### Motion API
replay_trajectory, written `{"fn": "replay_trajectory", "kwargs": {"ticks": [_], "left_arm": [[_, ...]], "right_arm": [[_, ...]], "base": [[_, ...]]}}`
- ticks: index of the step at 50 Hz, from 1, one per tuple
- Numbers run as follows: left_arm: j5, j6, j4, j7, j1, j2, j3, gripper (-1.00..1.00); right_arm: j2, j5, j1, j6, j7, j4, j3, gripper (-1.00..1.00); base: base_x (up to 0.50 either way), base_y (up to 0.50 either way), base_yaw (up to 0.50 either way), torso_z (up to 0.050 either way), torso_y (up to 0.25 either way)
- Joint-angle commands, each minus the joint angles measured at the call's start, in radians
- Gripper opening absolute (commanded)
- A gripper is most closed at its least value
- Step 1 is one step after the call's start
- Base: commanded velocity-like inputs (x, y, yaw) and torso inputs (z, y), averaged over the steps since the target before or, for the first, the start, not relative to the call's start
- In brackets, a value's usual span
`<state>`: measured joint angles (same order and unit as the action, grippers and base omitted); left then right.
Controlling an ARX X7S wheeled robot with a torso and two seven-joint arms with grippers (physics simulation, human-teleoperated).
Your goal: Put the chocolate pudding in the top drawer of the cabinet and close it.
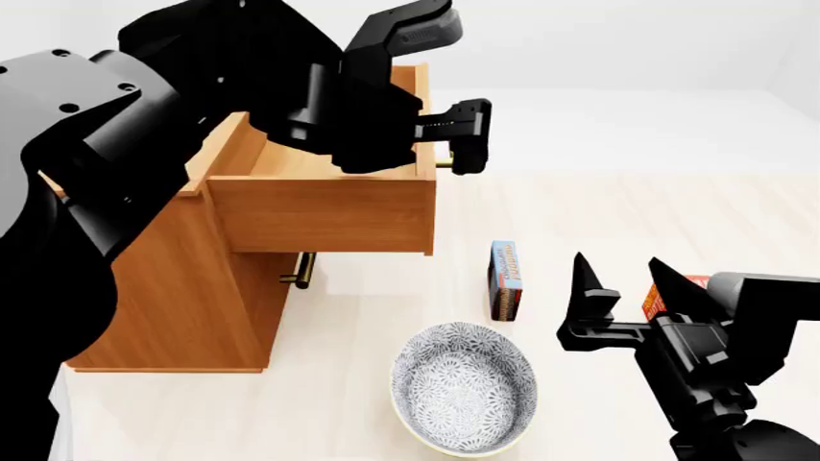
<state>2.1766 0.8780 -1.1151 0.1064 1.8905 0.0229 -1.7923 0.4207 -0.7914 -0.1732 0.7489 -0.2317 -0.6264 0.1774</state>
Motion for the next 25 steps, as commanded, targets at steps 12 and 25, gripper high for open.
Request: {"fn": "replay_trajectory", "kwargs": {"ticks": [12, 25], "left_arm": [[-0.088, 0.043, -0.015, -0.157, 0.064, -0.023, 0.139, 1.00], [-0.187, 0.052, -0.035, -0.122, 0.115, -0.023, 0.140, 1.00]], "right_arm": [[0.003, -0.004, 0.010, -0.010, -0.002, 0.003, -0.001, 1.00], [0.008, -0.017, 0.011, -0.005, -0.011, -0.012, -0.001, 1.00]], "base": [[0.00, 0.00, 0.00, 0.000, 0.001], [0.00, 0.00, 0.00, 0.000, 0.000]]}}
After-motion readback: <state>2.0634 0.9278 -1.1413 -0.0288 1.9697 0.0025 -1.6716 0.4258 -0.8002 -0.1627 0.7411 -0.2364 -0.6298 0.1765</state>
